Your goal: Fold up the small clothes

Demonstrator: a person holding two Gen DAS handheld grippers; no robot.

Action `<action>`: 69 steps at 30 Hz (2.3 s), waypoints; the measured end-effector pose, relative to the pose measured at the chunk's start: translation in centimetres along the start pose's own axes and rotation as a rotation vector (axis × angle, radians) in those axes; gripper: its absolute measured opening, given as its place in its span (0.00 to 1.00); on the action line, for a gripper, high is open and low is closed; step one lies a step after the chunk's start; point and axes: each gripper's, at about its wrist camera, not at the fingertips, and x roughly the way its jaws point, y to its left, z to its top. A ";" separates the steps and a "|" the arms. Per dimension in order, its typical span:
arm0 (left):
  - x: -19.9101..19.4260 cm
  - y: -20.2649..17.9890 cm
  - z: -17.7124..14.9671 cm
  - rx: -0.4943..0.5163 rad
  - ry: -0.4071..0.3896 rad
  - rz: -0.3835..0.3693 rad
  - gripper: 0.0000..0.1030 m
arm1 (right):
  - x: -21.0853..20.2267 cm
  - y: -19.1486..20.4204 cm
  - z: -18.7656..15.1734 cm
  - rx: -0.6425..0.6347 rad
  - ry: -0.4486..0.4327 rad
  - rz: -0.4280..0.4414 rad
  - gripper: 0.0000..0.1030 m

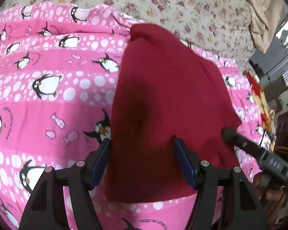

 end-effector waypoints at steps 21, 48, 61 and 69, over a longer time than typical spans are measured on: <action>4.9 3.1 6.5 -0.172 -0.051 -0.030 0.56 | 5.6 -3.0 7.4 0.057 -0.120 -0.060 0.16; 3.0 2.8 4.5 -0.082 -0.026 -0.075 0.57 | 4.2 -2.7 2.5 0.030 0.028 0.050 0.95; 3.5 2.0 4.4 -0.048 -0.043 -0.024 0.61 | 6.2 -1.8 3.3 -0.027 -0.015 0.054 0.99; 3.3 1.3 4.1 -0.018 -0.028 -0.076 0.36 | 6.0 -0.6 3.3 -0.065 -0.004 0.111 0.55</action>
